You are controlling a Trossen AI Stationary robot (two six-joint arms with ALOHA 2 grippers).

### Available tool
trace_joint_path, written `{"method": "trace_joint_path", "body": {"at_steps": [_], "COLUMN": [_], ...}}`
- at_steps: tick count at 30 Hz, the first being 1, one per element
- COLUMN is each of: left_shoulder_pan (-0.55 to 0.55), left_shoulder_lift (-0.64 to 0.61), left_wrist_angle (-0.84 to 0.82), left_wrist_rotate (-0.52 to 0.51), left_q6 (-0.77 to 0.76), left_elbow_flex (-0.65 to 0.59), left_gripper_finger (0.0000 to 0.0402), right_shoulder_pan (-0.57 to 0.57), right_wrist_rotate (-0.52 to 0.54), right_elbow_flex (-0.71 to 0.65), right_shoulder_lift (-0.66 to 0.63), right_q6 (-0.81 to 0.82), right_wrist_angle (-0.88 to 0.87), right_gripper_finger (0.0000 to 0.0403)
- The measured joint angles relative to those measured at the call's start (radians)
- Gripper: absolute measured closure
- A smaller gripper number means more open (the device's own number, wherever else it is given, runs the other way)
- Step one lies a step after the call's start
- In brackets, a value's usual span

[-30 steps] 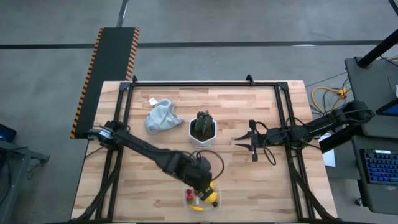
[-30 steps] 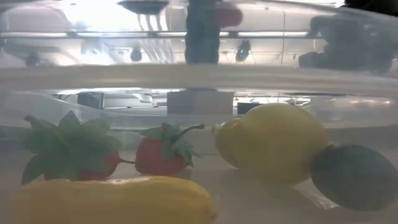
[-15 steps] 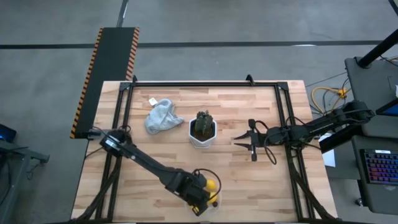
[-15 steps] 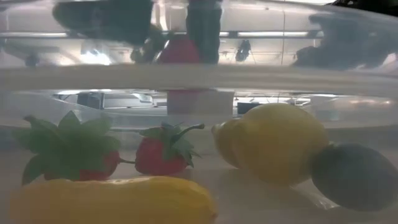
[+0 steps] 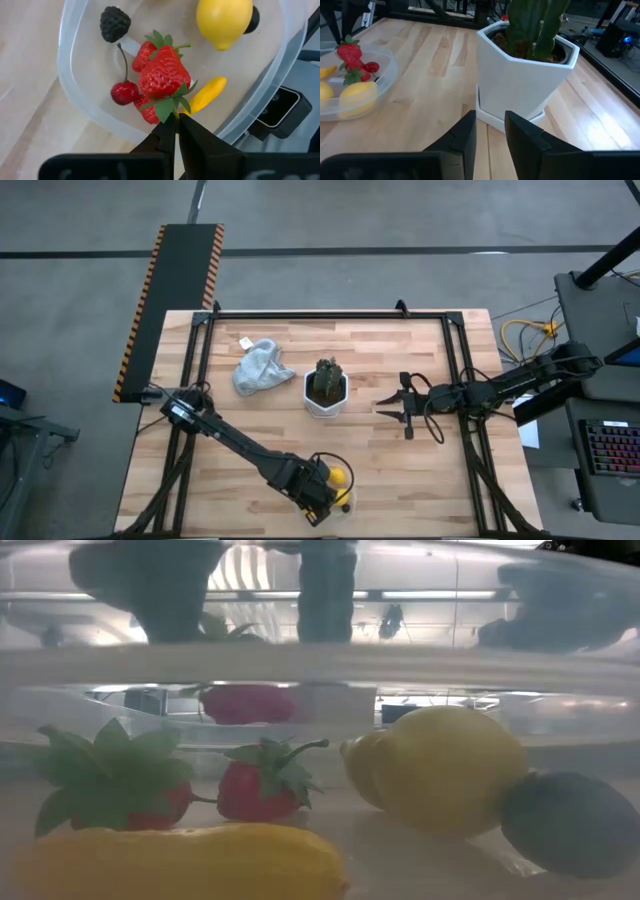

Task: Pick and placing Produce into tupperware
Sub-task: Put the red strawberry into the transparent bin, then return to Home Position

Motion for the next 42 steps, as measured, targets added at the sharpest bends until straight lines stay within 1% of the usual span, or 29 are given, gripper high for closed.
{"method": "trace_joint_path", "body": {"at_steps": [5,7,12,15,17,19,22,26,28,30,31,36,38,40,42], "left_shoulder_pan": [0.001,0.003,0.004,0.009,0.013,0.013,0.014,0.011,0.013,0.018,0.022,0.045,0.048,0.050,0.051], "left_shoulder_lift": [0.000,0.000,-0.002,-0.004,-0.010,-0.016,-0.026,-0.047,-0.059,-0.080,-0.093,-0.211,-0.266,-0.326,-0.383], "left_wrist_angle": [0.002,0.004,0.009,0.005,0.018,0.063,0.156,0.379,0.482,0.540,0.566,0.570,0.577,0.583,0.582], "left_wrist_rotate": [-0.021,-0.023,-0.024,-0.056,-0.088,-0.159,-0.306,-0.519,-0.590,-0.615,-0.620,-0.637,-0.655,-0.671,-0.689], "left_q6": [0.001,0.013,0.061,0.074,0.123,0.202,0.379,0.744,0.925,1.069,1.117,1.270,1.338,1.406,1.461], "left_elbow_flex": [0.000,0.000,0.000,-0.001,-0.002,-0.001,0.001,0.002,0.004,0.003,0.003,0.003,-0.001,-0.004,-0.009], "left_gripper_finger": [0.0400,0.0392,0.0340,0.0305,0.0288,0.0281,0.0280,0.0279,0.0279,0.0279,0.0279,0.0279,0.0283,0.0296,0.0318], "right_shoulder_pan": [0.000,0.000,0.000,0.000,0.000,0.000,0.014,0.064,0.102,0.146,0.172,0.340,0.419,0.493,0.558], "right_wrist_rotate": [-0.002,-0.004,-0.004,-0.004,-0.004,-0.004,-0.004,-0.004,0.000,0.015,0.040,0.274,0.363,0.395,0.383], "right_elbow_flex": [0.000,0.000,-0.001,-0.001,-0.001,-0.001,0.008,0.052,0.083,0.125,0.150,0.322,0.398,0.459,0.514], "right_shoulder_lift": [0.000,0.000,0.000,0.000,0.000,0.000,-0.003,-0.036,-0.067,-0.105,-0.127,-0.212,-0.228,-0.239,-0.243], "right_q6": [-0.009,-0.019,-0.019,-0.019,-0.019,-0.019,-0.004,-0.004,-0.007,-0.021,-0.030,-0.073,-0.089,-0.123,-0.166], "right_wrist_angle": [0.000,0.000,0.000,0.000,0.002,0.017,0.039,0.034,-0.002,-0.070,-0.115,-0.431,-0.516,-0.593,-0.643], "right_gripper_finger": [0.0307,0.0307,0.0300,0.0297,0.0296,0.0296,0.0299,0.0304,0.0306,0.0309,0.0310,0.0316,0.0318,0.0320,0.0322]}}
